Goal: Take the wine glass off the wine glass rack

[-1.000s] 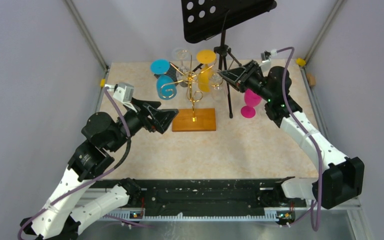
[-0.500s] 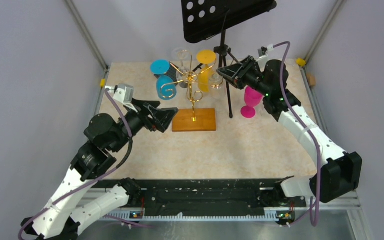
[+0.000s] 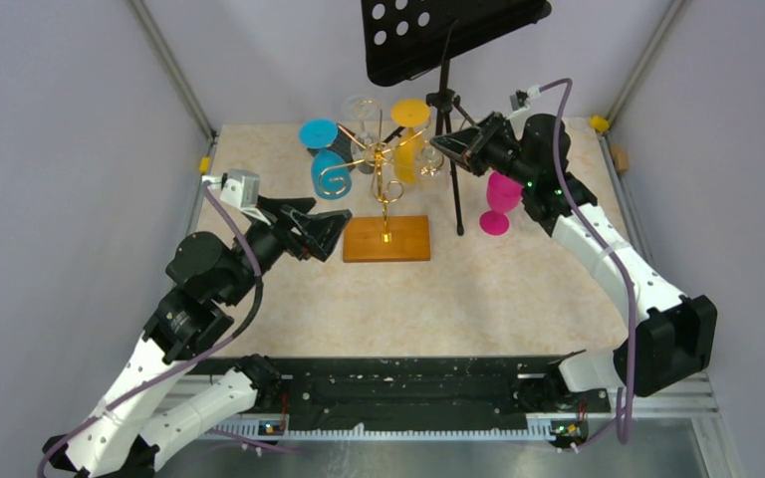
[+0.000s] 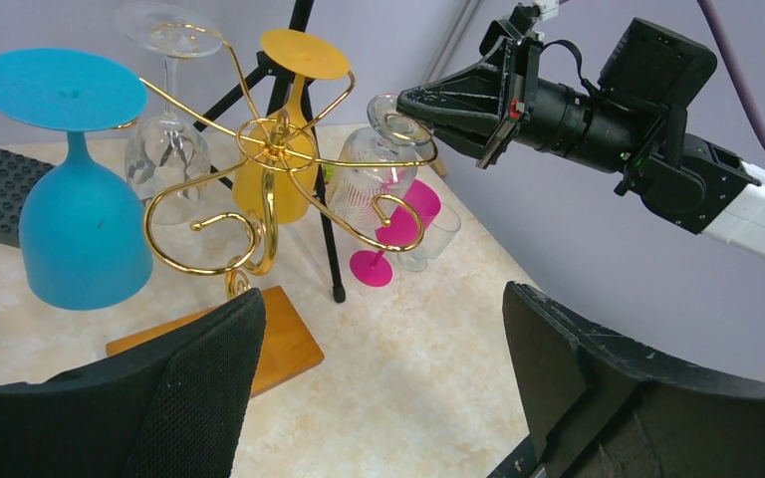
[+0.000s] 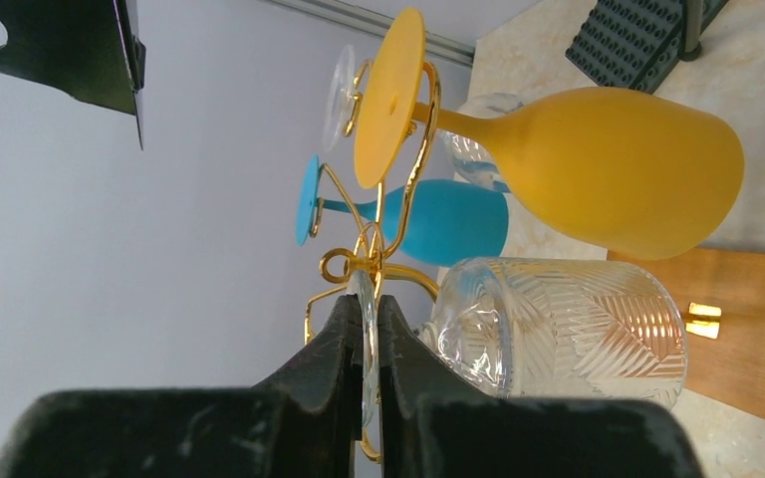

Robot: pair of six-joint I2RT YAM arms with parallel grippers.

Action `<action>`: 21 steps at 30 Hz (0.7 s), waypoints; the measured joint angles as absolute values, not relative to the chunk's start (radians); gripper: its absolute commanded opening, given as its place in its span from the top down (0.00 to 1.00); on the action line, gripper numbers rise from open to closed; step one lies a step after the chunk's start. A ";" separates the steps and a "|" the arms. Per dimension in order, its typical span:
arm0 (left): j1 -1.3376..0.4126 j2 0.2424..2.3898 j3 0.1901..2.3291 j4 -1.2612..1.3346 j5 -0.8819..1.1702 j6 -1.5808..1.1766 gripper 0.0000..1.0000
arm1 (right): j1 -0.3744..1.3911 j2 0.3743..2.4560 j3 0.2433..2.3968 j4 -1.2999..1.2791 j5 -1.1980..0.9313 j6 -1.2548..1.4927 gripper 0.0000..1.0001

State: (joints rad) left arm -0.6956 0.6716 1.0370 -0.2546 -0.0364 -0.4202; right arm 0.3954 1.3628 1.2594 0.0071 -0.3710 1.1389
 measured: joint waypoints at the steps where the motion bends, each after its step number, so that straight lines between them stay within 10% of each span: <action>1: -0.696 0.671 1.037 -0.255 -0.043 -0.421 0.08 | 0.395 1.363 1.259 0.007 -0.371 1.137 1.00; 21: -0.696 0.656 1.037 -0.261 -0.073 -0.421 0.08 | 0.398 1.339 1.279 -0.062 -0.334 1.126 1.00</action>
